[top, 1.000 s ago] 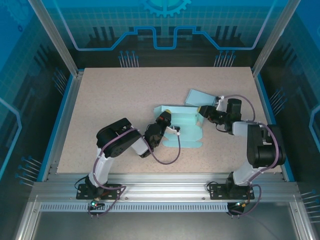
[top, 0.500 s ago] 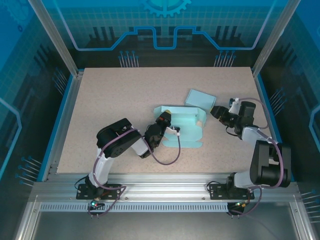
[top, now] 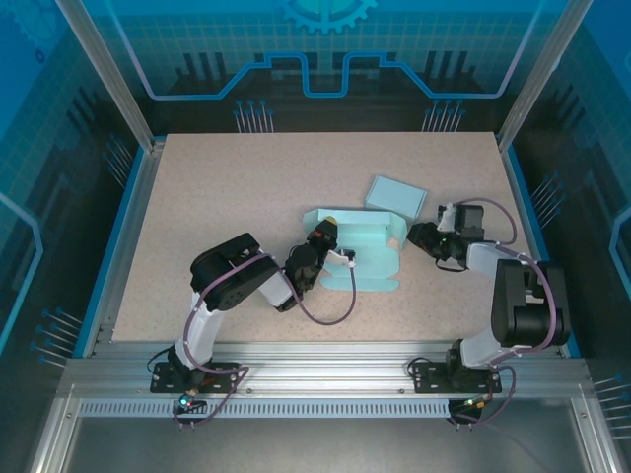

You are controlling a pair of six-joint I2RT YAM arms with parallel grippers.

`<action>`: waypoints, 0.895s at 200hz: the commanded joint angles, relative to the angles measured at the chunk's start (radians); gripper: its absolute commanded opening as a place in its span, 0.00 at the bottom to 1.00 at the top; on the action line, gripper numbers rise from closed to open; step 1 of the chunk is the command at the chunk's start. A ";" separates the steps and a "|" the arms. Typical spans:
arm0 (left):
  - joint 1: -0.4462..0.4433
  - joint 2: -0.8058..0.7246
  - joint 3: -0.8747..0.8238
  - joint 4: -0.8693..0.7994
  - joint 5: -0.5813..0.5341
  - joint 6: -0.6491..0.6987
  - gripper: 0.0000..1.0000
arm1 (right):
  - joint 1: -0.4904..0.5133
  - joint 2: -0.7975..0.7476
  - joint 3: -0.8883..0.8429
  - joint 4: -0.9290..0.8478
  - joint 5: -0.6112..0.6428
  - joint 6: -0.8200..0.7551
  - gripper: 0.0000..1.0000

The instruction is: Fold the paper box

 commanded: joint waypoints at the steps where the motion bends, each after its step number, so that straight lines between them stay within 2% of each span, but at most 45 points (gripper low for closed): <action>1: -0.012 0.013 -0.016 -0.053 -0.005 0.014 0.00 | 0.042 -0.013 -0.013 0.013 0.032 -0.042 0.40; 135: -0.014 0.018 -0.010 -0.053 0.009 0.028 0.00 | 0.162 -0.036 -0.020 0.095 0.075 -0.121 0.52; 179: -0.013 0.019 -0.009 -0.053 0.013 0.028 0.00 | 0.201 0.002 0.010 0.132 0.143 -0.134 0.52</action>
